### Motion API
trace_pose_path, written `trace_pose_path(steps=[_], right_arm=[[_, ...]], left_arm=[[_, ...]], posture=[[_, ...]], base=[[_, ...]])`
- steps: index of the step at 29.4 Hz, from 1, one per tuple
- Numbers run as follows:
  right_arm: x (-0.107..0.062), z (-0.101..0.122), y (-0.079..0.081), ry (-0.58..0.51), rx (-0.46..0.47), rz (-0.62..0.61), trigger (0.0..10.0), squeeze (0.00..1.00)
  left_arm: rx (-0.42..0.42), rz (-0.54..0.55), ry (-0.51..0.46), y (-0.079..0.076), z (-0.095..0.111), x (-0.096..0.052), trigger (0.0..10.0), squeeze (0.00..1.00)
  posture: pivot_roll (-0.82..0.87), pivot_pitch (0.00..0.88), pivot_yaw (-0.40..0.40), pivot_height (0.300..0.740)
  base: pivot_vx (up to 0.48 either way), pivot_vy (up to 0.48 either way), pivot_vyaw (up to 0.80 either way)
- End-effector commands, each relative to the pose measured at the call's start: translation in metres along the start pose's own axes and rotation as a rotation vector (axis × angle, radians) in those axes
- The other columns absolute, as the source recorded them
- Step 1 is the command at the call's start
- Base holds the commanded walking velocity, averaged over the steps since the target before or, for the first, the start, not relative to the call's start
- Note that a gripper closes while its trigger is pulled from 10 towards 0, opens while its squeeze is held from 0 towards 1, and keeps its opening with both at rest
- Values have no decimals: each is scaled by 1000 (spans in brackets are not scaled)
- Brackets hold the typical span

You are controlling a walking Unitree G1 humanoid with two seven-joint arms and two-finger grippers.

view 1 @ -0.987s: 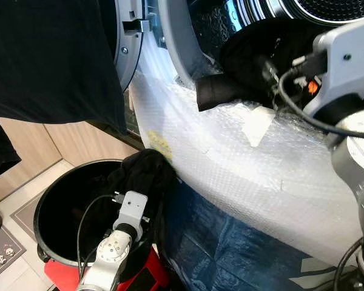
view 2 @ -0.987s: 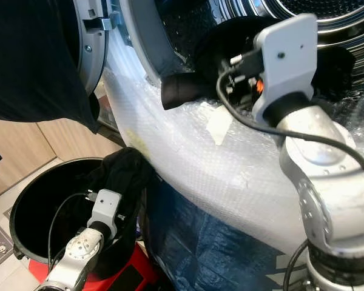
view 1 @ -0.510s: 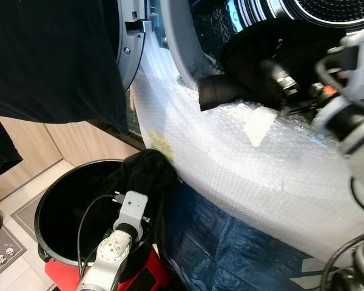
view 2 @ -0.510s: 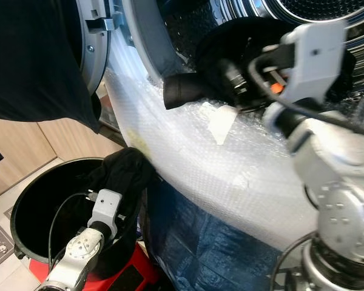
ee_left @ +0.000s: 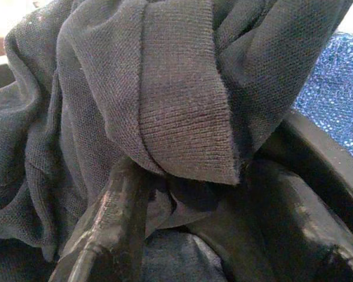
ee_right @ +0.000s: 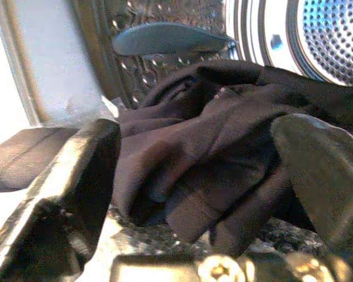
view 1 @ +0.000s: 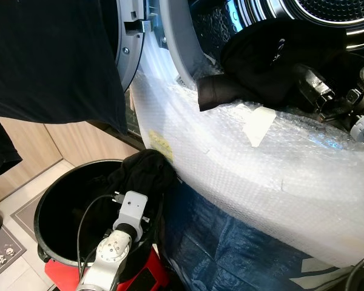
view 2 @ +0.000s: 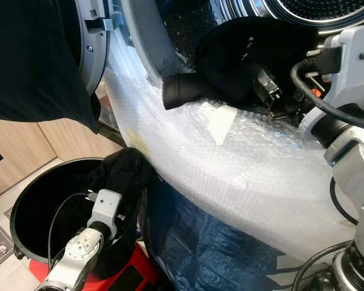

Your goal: Clothes washing

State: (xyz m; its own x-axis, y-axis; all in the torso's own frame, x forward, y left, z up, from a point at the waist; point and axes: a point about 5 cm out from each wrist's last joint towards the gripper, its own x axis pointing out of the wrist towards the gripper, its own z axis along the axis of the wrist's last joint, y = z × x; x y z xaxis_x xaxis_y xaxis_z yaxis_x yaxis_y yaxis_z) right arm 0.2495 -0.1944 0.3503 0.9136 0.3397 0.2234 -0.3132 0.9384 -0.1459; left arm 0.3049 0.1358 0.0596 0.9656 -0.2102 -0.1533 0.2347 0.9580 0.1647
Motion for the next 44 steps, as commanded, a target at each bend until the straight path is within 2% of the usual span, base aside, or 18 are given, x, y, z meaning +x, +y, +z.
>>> trace_pose_path(steps=[1, 5, 7, 10, 12, 19, 22, 25, 26, 27, 28, 29, 32, 35, 36, 37, 38, 44], right_arm=[[-6, 10, 9, -77, -23, 73, 10000, 0], [-5, 14, 18, -145, 1, 131, 10000, 0], [-4, 18, 24, -224, 35, 178, 10000, 0], [-7, 19, 44, -332, 76, 297, 10000, 0], [-6, 9, 56, -339, 78, 336, 10000, 0], [19, -35, 56, -247, 59, 152, 10000, 0], [25, -42, 60, -259, -22, 118, 10000, 0], [29, -42, 64, -307, -20, 89, 10000, 0], [30, -42, 66, -317, -17, 90, 10000, 153], [31, -42, 68, -326, -19, 91, 10000, 153], [32, -43, 69, -330, -23, 92, 10000, 471], [32, -43, 71, -330, -27, 96, 10000, 1000], [34, -46, 77, -347, -58, 110, 10000, 1000], [36, -49, 81, -381, -124, 60, 10000, 1000], [37, -52, 84, -383, -140, 51, 10000, 863], [38, -54, 86, -384, -148, 47, 10000, 863], [39, -57, 90, -386, -155, 48, 10000, 0], [45, -63, 103, -423, -198, 16, 10000, 0]], left_arm=[[13, -34, 30, -6, -7, -1, 10000, 0], [13, -34, 30, -6, -7, -1, 10000, 0], [13, -35, 30, -6, -7, -1, 10000, 0], [11, -37, 28, -8, -6, 0, 10000, 0], [9, -37, 25, -9, -5, 1, 10000, 0], [9, -39, 26, -10, -6, 1, 10000, 0], [6, -32, 28, -9, -7, 0, 10000, 0], [4, -29, 29, -9, -7, 0, 10000, 0], [5, -29, 29, -9, -7, 0, 10000, 0], [5, -30, 29, -9, -7, 0, 10000, 0], [6, -30, 29, -9, -7, 0, 10000, 0], [5, -30, 29, -9, -7, 0, 10000, 0], [4, -26, 29, -8, -7, 0, 10000, 0], [4, -28, 28, -9, -7, 0, 10000, 0], [4, -29, 28, -9, -7, 0, 10000, 0], [4, -30, 29, -9, -7, 0, 10000, 0], [4, -31, 29, -10, -7, 0, 10000, 0], [2, -32, 25, -10, -6, 1, 10000, 0]], posture=[[-33, 121, -15, 740], [-32, 120, -14, 740], [-32, 120, -14, 740], [-30, 117, -16, 740], [-22, 114, -17, 740], [-21, 112, -15, 740], [-8, 112, -19, 740], [-2, 111, -19, 740], [-2, 111, -19, 740], [-2, 111, -19, 740], [-2, 111, -19, 740], [-2, 111, -19, 740], [1, 106, -19, 740], [0, 107, -19, 740], [-4, 104, -18, 740], [-4, 104, -18, 740], [-3, 106, -18, 740], [5, 107, -18, 740]], base=[[0, 0, 0], [0, 0, 0], [0, 0, 0], [0, 0, 0], [0, 0, 0], [0, 0, 0], [0, 0, 0], [0, 0, 0], [0, 0, 0], [0, 0, 0], [0, 0, 0], [0, 0, 0], [0, 0, 0], [0, 0, 0], [0, 0, 0], [0, 0, 0], [0, 0, 0], [0, 0, 0]])
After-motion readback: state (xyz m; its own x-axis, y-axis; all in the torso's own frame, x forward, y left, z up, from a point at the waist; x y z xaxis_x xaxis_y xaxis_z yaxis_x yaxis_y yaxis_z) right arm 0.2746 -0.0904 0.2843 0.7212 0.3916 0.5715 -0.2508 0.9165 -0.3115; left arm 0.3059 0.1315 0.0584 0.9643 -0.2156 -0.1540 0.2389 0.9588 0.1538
